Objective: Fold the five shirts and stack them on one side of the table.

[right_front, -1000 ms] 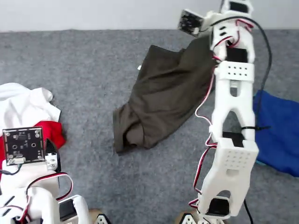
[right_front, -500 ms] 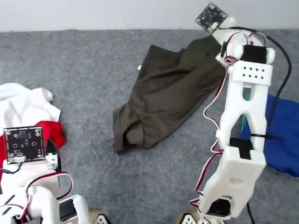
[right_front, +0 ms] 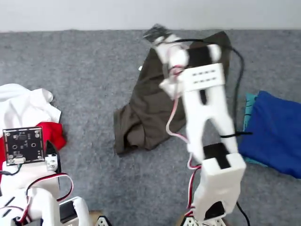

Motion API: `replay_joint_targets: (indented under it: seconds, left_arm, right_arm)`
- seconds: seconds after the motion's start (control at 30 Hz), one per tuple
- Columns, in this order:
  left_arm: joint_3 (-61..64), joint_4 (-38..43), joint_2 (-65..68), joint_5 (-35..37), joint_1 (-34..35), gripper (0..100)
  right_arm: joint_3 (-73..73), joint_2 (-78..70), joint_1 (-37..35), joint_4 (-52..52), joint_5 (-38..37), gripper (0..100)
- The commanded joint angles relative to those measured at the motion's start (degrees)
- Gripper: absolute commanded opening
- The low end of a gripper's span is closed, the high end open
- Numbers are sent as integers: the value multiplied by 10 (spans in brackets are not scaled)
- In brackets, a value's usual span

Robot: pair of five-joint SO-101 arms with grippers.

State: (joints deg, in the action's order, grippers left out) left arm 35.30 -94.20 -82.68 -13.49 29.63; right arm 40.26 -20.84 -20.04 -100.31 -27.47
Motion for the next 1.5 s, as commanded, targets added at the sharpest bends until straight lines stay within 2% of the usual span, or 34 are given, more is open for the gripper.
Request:
replay_joint_targets:
  seconds: [0.0,0.17,0.47,0.6,0.8,0.9,1.03,1.27,1.47]
  left_arm:
    - [14,25,15,4,59,130]
    - [30,49,52,1,150,130]
    - [29,61,62,0,161,130]
    - [29,61,62,-1,161,130]
    - [29,69,64,-1,161,130]
    - [29,72,64,-1,161,130]
    - [29,72,65,-1,160,130]
    - [29,72,65,-1,161,130]
    - [32,72,65,0,161,130]
  right_arm:
    - [-17,31,-80,-24,46,143]
    - [-42,-12,-164,-24,101,143]
    - [-71,-176,-158,-25,119,136]
    - [-104,-216,-102,-26,105,58]
    - [-123,-214,25,-27,84,55]
    - [-123,-180,39,-28,71,55]
    - [-126,-91,-6,-28,71,55]
    - [-221,27,-158,-27,76,65]
    - [-233,-9,-250,-16,76,215]
